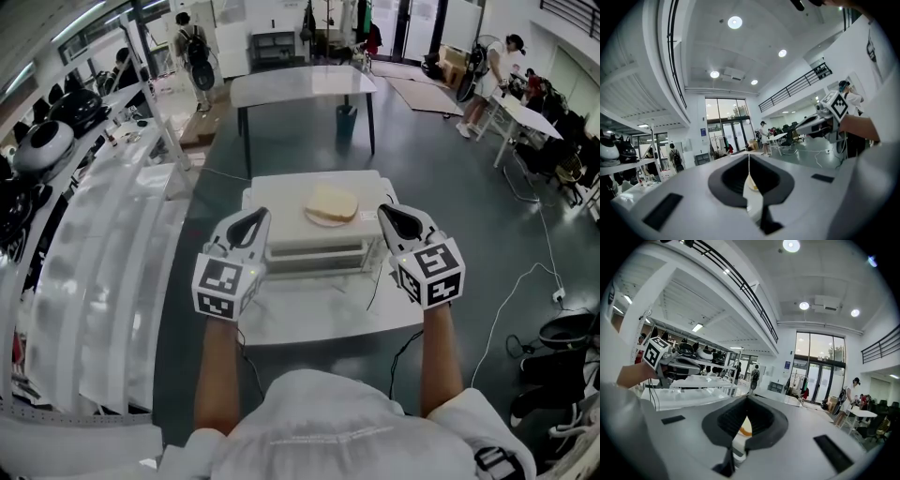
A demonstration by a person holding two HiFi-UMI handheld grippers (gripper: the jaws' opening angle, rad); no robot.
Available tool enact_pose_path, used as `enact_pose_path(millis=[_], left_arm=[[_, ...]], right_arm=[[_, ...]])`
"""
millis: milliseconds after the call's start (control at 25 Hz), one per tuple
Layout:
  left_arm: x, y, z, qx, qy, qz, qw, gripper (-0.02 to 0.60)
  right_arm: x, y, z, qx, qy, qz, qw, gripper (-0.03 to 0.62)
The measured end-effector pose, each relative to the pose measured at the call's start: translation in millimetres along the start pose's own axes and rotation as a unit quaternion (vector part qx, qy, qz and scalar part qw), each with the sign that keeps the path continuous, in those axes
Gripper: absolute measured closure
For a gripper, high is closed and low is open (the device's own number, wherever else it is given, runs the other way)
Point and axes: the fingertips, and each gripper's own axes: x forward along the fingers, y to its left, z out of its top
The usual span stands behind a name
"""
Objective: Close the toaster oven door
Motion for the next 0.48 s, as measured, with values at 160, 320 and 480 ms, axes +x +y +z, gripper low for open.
enact_pose_path(millis=[160, 320, 480], left_arm=[[-4.9, -1.2, -2.1, 0.007, 0.004, 0.002, 1.0, 0.56], [-6.7, -4.8, 1.8, 0.011, 0.0, 0.002, 0.9999, 0.56], [-6.9, -9.6, -2.4, 0.007, 0.004, -0.001, 1.0, 0.56]], right_arm=[[-0.3, 3.4, -1.1, -0.001, -0.001, 0.002, 1.0, 0.579], [-1.8, 4.1, -5.3, 0.003, 0.002, 0.0, 1.0, 0.579], [-3.4, 5.0, -10.8, 0.007, 0.006, -0.001, 1.0, 0.579]])
